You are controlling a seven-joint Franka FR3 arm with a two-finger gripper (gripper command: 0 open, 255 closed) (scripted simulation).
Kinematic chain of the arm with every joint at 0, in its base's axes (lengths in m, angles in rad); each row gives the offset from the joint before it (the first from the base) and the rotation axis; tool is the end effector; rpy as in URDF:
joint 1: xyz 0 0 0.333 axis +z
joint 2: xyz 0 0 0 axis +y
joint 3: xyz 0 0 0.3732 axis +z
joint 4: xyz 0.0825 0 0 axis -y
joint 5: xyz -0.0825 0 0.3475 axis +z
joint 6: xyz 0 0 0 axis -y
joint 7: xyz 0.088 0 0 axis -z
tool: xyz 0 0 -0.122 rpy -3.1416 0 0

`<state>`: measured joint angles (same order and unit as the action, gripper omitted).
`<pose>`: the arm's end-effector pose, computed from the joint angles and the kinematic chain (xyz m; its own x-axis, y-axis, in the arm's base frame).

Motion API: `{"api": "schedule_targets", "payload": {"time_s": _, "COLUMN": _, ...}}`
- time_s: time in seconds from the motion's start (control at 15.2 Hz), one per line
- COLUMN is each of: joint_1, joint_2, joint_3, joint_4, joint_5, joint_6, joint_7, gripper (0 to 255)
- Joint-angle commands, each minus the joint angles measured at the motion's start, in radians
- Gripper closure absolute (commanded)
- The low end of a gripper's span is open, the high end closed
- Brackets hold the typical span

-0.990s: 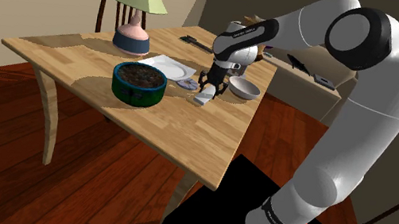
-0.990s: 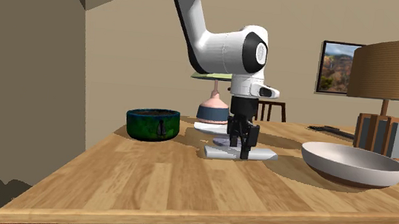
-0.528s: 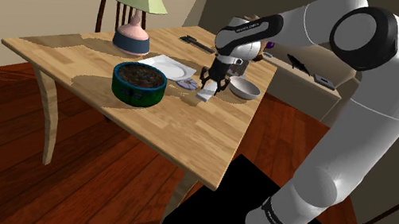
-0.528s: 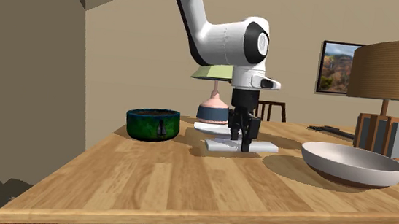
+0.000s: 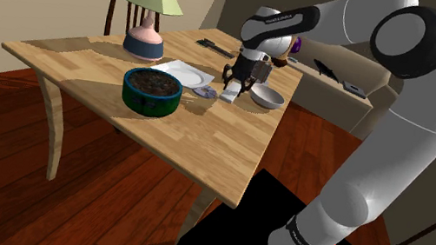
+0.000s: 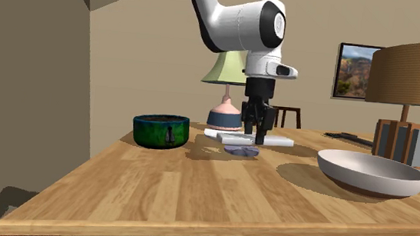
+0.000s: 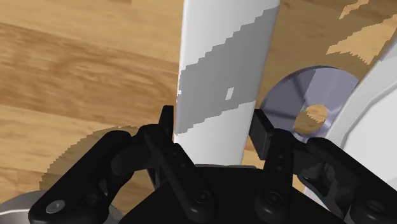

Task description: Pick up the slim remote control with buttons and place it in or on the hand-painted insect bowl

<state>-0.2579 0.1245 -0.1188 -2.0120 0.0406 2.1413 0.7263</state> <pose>0.5171 -0.1997 0.4553 0.4322 -0.9017 -0.0088 -0.9017 -0.4320 -0.0184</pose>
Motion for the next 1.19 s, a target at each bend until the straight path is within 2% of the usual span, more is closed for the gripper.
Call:
{"api": "schedule_targets", "payload": {"time_s": 0.0, "joint_1": 0.001, "joint_2": -0.012, "joint_3": 0.000, "joint_4": 0.013, "joint_5": -0.002, "joint_6": -0.025, "joint_7": 0.002, "gripper": 255}}
{"api": "schedule_targets", "payload": {"time_s": 1.12, "joint_1": 0.002, "joint_2": -0.072, "joint_3": -0.001, "joint_4": 0.170, "joint_5": -0.014, "joint_6": -0.242, "joint_7": 0.013, "gripper": 255}}
